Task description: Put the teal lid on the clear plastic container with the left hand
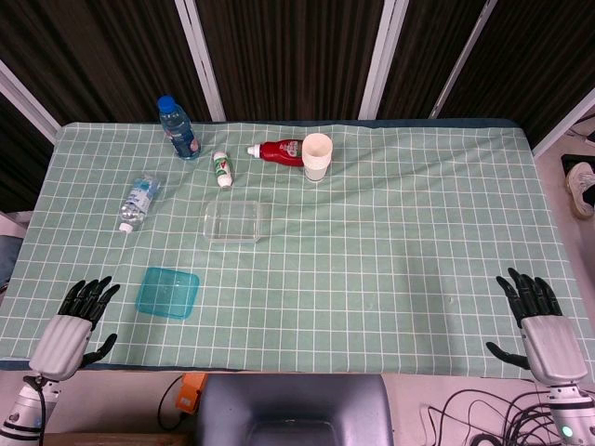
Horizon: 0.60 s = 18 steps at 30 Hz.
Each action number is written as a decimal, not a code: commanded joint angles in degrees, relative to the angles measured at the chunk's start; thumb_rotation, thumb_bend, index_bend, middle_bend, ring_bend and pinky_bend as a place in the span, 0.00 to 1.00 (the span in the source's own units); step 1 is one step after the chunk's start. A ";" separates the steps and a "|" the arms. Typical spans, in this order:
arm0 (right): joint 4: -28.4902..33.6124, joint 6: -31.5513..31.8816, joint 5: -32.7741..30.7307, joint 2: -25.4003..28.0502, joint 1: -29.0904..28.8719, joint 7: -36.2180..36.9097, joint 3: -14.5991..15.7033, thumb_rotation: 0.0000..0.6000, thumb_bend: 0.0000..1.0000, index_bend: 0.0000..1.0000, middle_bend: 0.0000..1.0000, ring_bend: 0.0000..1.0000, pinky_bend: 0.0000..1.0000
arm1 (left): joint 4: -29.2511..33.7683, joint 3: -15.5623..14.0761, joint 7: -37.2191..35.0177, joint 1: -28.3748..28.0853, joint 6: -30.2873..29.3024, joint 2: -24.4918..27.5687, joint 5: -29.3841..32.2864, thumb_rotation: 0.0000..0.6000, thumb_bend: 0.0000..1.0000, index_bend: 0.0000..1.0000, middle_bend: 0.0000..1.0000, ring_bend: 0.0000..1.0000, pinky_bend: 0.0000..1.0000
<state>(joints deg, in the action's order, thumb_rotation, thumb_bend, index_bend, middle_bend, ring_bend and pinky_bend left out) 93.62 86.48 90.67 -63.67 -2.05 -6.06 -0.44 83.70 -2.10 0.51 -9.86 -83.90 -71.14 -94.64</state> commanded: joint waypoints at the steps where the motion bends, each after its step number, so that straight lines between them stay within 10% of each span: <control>1: -0.03 0.01 0.07 -0.10 0.04 -0.29 0.06 1.00 0.12 0.00 0.00 0.00 0.00 | 0.00 0.03 -0.49 -0.22 0.22 0.05 -0.10 1.00 0.33 0.00 0.00 0.00 0.00; 12: -0.41 0.04 -0.42 0.04 0.32 0.40 0.00 1.00 0.12 0.00 0.00 0.00 0.00 | -9.84 -1.86 -32.67 -13.21 7.98 -0.67 -10.35 1.00 0.26 0.00 0.00 0.00 0.00; 18: 0.42 -1.75 -0.66 -0.64 -0.71 -1.47 -0.14 1.00 0.12 0.00 0.00 0.00 0.00 | -15.30 -2.13 -36.10 -19.99 13.65 -2.45 -12.35 1.00 0.23 0.00 0.00 0.00 0.00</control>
<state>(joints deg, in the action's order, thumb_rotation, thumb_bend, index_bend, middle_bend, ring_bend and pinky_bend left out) 93.87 84.98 90.10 -64.17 -2.56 -7.29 -0.56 72.02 -3.71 -35.01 -25.97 -74.08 -72.18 -104.18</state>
